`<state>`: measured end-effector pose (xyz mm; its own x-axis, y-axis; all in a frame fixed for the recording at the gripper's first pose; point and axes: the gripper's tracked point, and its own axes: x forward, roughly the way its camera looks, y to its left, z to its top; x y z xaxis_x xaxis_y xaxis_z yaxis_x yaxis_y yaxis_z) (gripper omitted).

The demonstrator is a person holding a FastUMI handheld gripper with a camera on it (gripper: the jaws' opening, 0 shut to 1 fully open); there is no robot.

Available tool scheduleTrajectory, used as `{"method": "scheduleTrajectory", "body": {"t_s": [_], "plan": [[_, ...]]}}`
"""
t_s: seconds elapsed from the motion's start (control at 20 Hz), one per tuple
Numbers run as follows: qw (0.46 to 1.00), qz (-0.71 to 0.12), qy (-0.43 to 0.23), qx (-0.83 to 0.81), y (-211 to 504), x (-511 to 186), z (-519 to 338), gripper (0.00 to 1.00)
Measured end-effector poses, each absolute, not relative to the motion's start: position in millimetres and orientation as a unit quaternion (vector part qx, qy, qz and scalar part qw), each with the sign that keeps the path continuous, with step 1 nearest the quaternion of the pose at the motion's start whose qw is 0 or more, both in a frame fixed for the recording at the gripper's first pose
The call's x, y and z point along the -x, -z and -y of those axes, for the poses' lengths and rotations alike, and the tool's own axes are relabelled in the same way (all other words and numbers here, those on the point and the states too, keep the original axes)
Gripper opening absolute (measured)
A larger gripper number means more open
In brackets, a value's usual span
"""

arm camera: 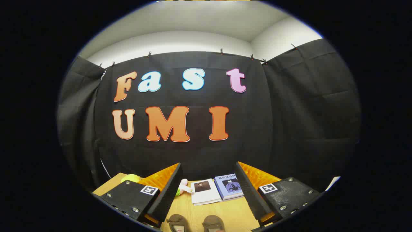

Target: Open the storage box then place both shoes into the box .Put the left shoe in first, then the right shoe, with the right side of both shoes facing outward in a uniform manner.

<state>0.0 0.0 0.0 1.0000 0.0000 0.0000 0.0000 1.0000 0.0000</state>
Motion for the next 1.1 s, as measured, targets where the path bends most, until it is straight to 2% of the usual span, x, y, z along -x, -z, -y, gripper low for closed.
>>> {"method": "scheduleTrajectory", "body": {"t_s": [1.1], "plan": [[1.000, -0.011, -0.026, -0.004, 1.6, 5.2, -9.9, 0.98]]}}
